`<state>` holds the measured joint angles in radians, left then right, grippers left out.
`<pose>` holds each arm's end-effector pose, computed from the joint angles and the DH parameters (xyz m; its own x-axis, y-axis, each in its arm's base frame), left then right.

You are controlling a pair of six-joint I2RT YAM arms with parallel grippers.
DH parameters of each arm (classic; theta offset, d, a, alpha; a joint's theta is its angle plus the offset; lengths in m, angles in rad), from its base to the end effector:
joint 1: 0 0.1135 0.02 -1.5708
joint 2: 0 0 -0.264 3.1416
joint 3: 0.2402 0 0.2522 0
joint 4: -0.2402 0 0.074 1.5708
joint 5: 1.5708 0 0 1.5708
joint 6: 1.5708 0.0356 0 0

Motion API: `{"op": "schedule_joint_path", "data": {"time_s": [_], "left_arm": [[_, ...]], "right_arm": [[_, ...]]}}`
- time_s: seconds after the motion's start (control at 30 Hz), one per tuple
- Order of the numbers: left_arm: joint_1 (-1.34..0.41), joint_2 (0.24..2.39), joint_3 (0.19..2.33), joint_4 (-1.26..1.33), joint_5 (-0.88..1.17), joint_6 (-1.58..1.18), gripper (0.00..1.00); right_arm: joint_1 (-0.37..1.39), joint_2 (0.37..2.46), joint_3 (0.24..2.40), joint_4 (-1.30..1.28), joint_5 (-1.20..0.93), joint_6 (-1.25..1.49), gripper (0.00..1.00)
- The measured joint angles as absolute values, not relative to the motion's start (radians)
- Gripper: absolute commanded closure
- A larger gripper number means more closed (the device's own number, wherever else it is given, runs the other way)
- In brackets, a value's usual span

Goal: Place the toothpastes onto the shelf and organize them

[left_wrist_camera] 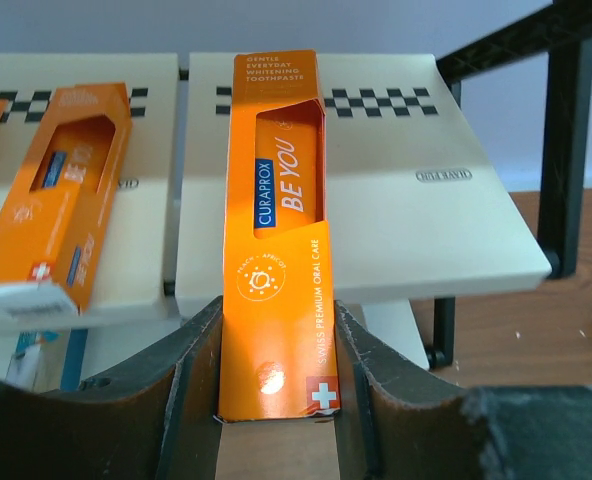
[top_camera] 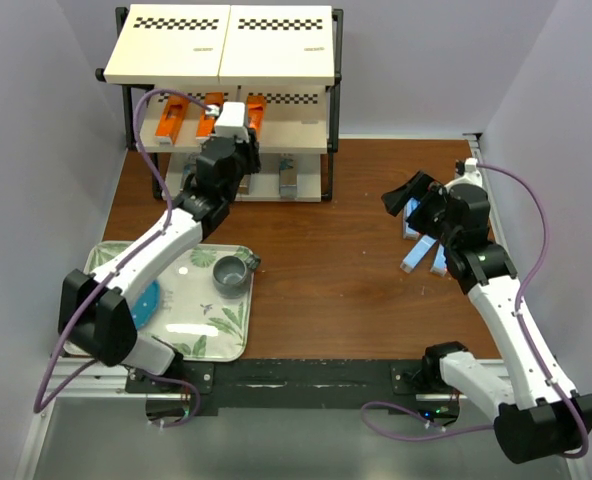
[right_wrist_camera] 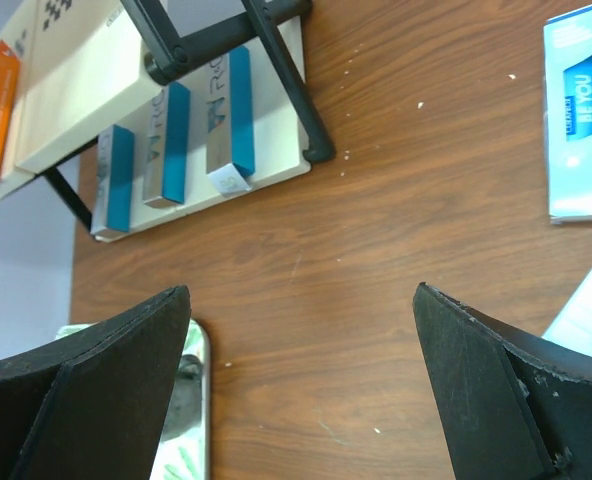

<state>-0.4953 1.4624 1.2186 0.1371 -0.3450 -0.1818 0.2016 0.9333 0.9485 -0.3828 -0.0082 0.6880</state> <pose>0.3141 -0.1560 0.3636 -0.1195 -0.1288 -0.9844 0.1320 0.9807 -0.1443 0.2049 0.0422 0.3500 -0.4039 0.5656 -0.7190 0.0631 0.8014 0.5949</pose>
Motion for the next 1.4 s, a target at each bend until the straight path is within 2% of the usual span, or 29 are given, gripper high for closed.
{"op": "schedule_joint_path", "data": {"time_s": [0.47, 0.93, 1.4], "left_arm": [[-0.449, 1.744, 1.436, 0.142, -0.349, -0.119, 0.82], [-0.424, 1.788, 1.466, 0.144, -0.352, -0.063, 0.72], [-0.423, 1.803, 1.466, 0.160, -0.352, -0.050, 0.47]], "right_arm": [[0.253, 0.879, 0.950, -0.413, 0.065, 0.600, 0.02], [0.262, 0.869, 0.950, -0.416, 0.088, 0.574, 0.02], [0.262, 0.884, 0.950, -0.442, 0.087, 0.575, 0.02]]}}
